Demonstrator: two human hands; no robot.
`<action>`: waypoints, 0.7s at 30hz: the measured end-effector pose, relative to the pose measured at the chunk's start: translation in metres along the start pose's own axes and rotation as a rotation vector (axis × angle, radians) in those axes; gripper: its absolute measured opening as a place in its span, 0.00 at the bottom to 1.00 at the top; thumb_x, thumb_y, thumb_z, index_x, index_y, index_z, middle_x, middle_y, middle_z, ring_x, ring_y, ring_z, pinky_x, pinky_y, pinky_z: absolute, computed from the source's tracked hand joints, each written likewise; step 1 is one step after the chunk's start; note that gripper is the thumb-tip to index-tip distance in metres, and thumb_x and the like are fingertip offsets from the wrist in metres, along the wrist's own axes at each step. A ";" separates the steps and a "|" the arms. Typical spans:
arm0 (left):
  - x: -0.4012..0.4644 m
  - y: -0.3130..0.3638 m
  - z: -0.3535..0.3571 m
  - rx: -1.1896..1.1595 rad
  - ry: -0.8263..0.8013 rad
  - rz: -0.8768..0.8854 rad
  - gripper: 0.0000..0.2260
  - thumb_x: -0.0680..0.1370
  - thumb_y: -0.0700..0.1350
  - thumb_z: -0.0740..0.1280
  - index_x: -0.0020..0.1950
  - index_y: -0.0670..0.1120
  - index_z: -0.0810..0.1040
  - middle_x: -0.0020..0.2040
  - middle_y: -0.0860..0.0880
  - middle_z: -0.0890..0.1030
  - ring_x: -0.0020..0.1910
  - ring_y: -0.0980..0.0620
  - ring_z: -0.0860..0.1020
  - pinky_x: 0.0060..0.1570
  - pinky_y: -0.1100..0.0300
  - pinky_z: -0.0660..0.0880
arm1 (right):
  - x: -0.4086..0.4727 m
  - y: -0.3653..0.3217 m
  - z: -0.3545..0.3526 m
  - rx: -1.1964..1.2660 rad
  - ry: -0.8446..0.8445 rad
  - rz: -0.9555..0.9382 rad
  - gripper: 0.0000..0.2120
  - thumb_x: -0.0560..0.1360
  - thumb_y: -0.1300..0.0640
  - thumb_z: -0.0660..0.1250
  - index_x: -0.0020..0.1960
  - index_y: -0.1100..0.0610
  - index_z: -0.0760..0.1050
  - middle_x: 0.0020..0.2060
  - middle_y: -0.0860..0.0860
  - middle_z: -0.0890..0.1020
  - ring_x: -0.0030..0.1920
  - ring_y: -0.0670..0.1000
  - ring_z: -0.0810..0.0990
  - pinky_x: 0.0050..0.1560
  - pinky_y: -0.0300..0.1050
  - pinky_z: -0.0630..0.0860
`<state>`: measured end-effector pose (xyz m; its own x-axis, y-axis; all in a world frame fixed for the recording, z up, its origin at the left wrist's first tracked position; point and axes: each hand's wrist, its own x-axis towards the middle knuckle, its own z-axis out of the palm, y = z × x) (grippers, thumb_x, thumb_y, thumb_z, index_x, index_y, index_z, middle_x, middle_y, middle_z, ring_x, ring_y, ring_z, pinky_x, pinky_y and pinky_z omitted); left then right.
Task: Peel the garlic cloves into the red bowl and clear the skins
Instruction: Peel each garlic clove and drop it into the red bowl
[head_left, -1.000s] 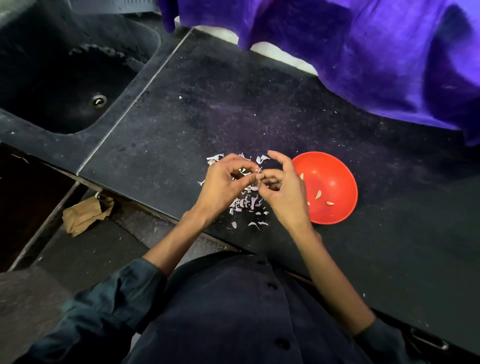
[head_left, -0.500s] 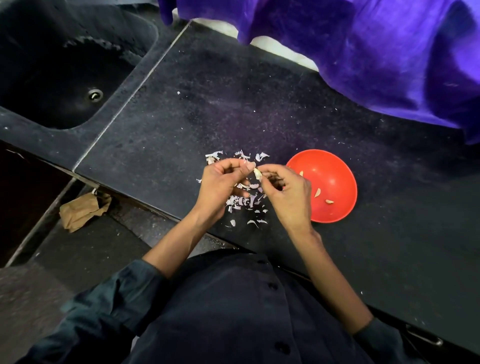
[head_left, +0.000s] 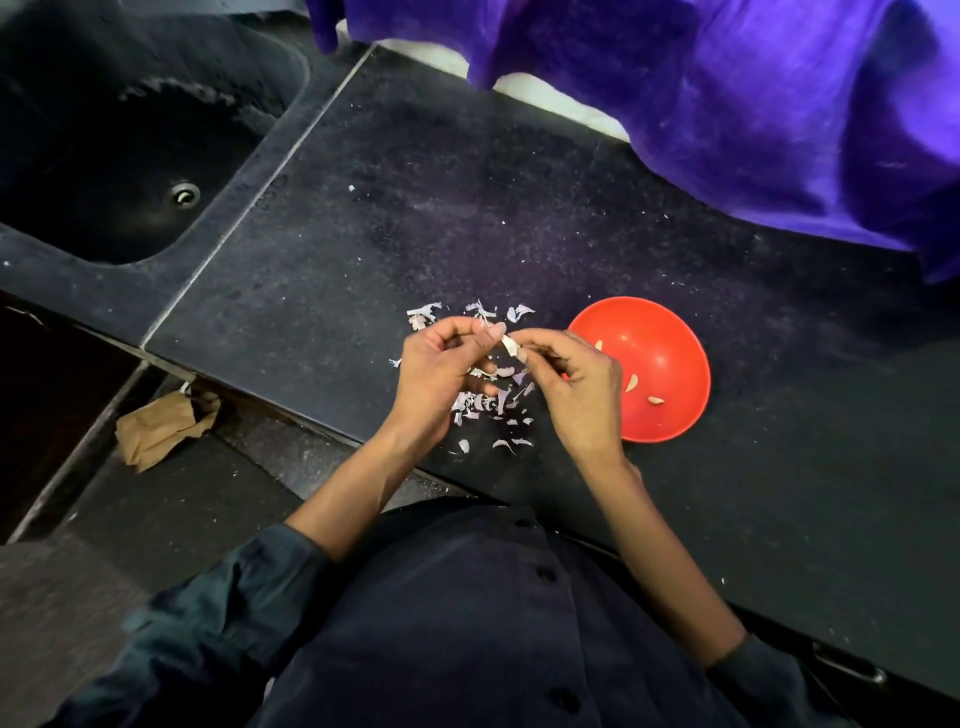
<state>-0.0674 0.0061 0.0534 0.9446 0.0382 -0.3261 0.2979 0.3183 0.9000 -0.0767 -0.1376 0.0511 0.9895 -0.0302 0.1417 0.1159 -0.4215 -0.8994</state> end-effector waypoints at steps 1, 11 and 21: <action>0.000 0.000 0.000 -0.001 0.008 0.005 0.07 0.76 0.37 0.69 0.51 0.34 0.78 0.37 0.48 0.79 0.30 0.56 0.75 0.24 0.63 0.75 | 0.000 0.000 0.000 -0.002 -0.002 -0.012 0.10 0.74 0.65 0.69 0.51 0.54 0.84 0.43 0.47 0.84 0.43 0.41 0.81 0.44 0.36 0.75; -0.005 -0.003 0.000 0.052 0.017 0.062 0.03 0.76 0.38 0.70 0.45 0.38 0.79 0.36 0.47 0.78 0.31 0.55 0.75 0.25 0.63 0.75 | -0.004 0.001 0.002 -0.011 -0.006 -0.071 0.09 0.73 0.68 0.70 0.48 0.58 0.85 0.44 0.49 0.84 0.44 0.44 0.82 0.45 0.36 0.77; -0.011 -0.005 0.001 0.109 -0.012 0.101 0.03 0.76 0.39 0.71 0.43 0.41 0.80 0.34 0.51 0.80 0.30 0.56 0.74 0.26 0.61 0.76 | -0.004 0.000 0.002 0.034 0.053 0.027 0.07 0.71 0.60 0.75 0.48 0.55 0.83 0.40 0.48 0.84 0.40 0.44 0.83 0.43 0.35 0.77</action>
<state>-0.0792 0.0030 0.0530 0.9718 0.0531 -0.2298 0.2143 0.2088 0.9542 -0.0802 -0.1354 0.0498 0.9863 -0.0897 0.1386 0.0934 -0.3887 -0.9166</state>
